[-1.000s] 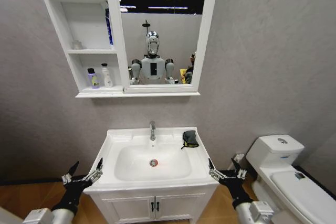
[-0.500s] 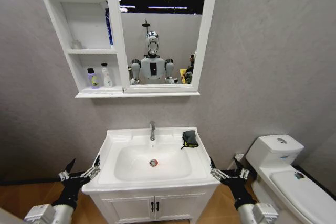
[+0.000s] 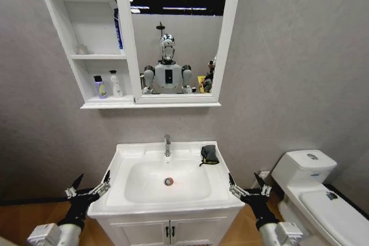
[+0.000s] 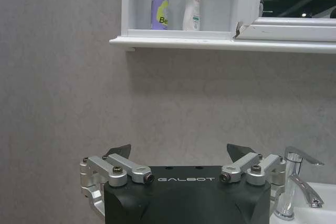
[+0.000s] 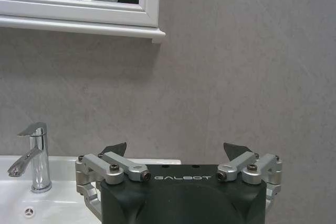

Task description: Move facial cleanser and shampoo from washbasin to cabinet, then wipe washbasin with towel.

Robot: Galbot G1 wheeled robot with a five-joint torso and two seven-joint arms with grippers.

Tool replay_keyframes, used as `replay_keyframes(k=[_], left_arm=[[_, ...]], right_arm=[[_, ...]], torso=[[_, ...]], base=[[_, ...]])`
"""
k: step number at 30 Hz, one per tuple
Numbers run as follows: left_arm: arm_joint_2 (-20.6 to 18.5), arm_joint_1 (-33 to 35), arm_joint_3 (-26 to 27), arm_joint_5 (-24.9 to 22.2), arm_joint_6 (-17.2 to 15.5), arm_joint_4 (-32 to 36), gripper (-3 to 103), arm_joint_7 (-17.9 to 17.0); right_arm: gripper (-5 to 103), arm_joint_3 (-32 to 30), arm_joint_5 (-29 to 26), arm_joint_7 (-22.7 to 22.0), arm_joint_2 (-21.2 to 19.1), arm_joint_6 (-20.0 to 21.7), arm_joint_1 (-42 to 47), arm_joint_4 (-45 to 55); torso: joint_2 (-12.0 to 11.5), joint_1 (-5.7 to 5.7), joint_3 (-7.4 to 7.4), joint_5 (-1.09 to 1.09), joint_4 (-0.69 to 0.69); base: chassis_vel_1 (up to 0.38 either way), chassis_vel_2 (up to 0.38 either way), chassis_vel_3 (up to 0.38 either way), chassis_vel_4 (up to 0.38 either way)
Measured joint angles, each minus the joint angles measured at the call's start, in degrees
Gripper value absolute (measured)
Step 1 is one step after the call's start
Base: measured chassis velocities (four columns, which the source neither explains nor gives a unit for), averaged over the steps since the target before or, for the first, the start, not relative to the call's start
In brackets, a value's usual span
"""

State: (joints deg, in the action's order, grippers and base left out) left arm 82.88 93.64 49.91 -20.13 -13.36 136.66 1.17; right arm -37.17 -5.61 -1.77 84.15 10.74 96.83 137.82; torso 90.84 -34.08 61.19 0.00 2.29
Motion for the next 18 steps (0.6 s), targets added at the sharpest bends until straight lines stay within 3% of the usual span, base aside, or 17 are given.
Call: replay_keyframes(k=[11,18], left_arm=[[0.0,0.0,0.0,0.0,0.0,0.0,100,0.0],[-0.1,0.0,-0.1,-0.1,-0.1,0.0,100,-0.1]], right_arm=[[100,0.0,0.7,-0.1,0.1,-0.1,-0.9,-1.7],[100,-0.9,-2.2,-3.9,-2.8,6.3,-10.8,-6.5]], torso=[[0.0,-0.01,0.00,0.00,0.01],[0.0,0.02,0.00,0.00,-0.01]], base=[[-0.064,0.053,0.057,-0.062],[0.000,0.000,0.000,0.000]])
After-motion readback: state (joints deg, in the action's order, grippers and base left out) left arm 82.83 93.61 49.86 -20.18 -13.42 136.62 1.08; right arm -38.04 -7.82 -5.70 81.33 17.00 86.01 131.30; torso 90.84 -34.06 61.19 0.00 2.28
